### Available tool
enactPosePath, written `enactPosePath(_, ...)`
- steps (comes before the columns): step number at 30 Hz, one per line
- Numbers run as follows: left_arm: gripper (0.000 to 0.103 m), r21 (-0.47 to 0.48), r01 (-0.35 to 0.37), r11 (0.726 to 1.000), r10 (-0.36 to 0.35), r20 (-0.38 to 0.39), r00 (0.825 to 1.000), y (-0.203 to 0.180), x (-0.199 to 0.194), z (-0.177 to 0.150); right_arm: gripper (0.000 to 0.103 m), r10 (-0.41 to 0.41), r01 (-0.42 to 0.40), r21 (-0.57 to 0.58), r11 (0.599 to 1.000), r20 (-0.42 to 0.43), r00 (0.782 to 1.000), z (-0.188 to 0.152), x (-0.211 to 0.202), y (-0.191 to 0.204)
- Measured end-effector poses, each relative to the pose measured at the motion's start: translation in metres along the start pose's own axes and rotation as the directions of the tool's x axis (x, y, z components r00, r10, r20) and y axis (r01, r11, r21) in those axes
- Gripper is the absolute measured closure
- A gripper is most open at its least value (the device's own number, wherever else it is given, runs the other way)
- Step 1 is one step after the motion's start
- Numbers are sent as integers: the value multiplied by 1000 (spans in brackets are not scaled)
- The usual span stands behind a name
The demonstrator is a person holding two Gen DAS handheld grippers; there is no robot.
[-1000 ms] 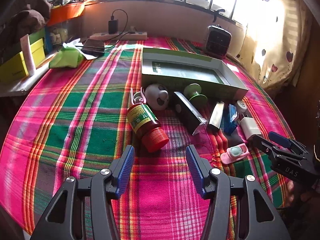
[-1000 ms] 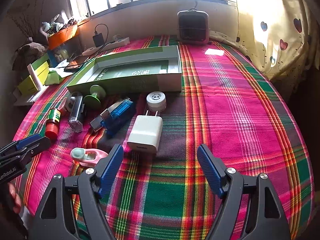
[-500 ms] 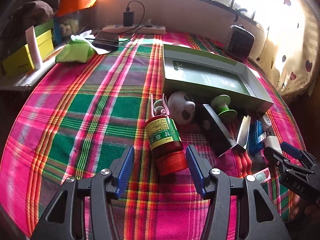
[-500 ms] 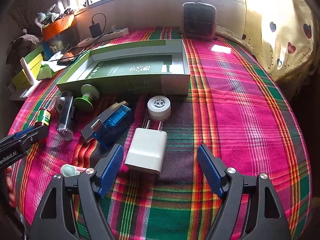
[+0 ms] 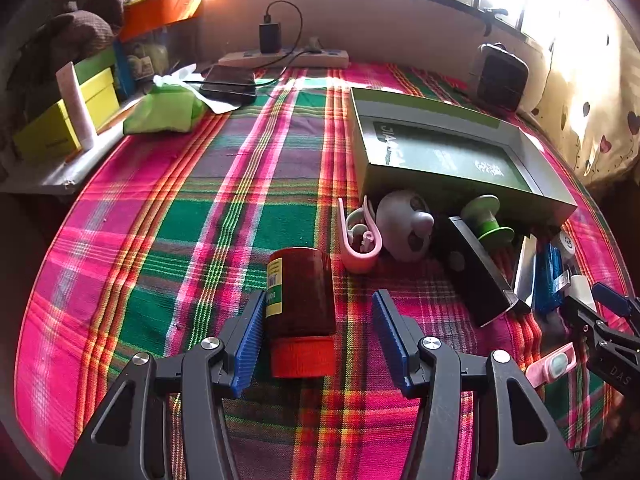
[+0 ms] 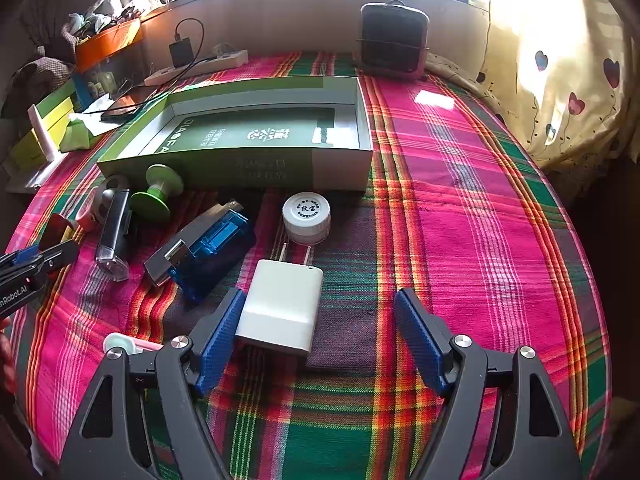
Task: Organize rigid objects
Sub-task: 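Close the left tool on the red-capped bottle while the right tool grasps the white charger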
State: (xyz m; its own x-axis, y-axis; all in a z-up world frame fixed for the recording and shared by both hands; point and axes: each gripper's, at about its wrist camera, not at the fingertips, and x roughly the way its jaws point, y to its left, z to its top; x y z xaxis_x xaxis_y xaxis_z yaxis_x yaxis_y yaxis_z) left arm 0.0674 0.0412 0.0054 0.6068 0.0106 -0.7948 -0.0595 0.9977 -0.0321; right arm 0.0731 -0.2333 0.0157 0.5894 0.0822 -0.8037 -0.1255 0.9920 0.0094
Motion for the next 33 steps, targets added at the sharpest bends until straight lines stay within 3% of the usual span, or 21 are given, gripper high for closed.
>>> enactPosePath(8,52,-4,-10,1000,10,8,1000,0,0,1,28,3,-3,7,1000,2,1000,1,0,-2)
enactPosePath(11,65,-12,-6,1000,6,12,1000,2,0,1,32,3,-3,16,1000,7,1000,1,-1,-3)
enactPosePath(17,72,-9,-3,1000,3,15,1000,0,0,1,45,1,-1,7,1000,13,1000,1,-2,-2)
enactPosePath(27,72,-3,5,1000,-5,25,1000,-3,-1,-1,68,13,-13,6,1000,24,1000,0,-4,-2)
enactPosePath(33,72,-5,13,1000,-13,24,1000,-4,-1,0,68,25,-25,15,1000,26,999,0,-5,-3)
